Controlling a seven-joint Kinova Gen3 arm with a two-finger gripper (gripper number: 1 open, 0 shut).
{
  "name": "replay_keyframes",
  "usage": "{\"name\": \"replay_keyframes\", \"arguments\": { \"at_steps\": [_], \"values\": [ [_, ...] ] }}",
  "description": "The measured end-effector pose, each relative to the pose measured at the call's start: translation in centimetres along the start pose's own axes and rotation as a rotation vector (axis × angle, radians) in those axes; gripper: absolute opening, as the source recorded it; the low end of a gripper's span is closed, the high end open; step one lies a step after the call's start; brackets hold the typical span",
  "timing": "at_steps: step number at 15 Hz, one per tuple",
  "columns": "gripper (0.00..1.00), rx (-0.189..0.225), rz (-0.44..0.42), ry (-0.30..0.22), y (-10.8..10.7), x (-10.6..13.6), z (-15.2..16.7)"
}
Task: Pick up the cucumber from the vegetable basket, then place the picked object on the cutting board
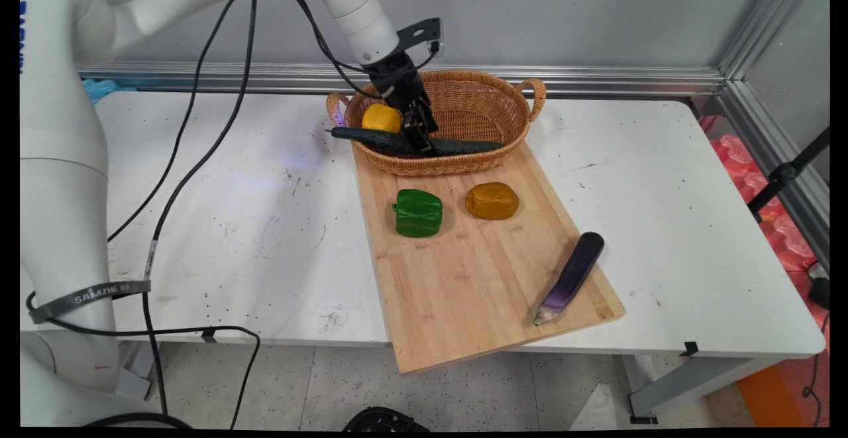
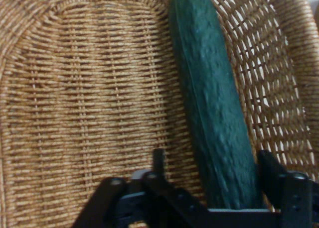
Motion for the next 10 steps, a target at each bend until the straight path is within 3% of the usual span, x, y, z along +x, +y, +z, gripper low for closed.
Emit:
{"name": "replay_keyframes", "arguments": {
  "at_steps": [10],
  "values": [
    [0.00, -0.014, 0.058, -0.013, -0.6, 0.5, -1.5]
  ]
}}
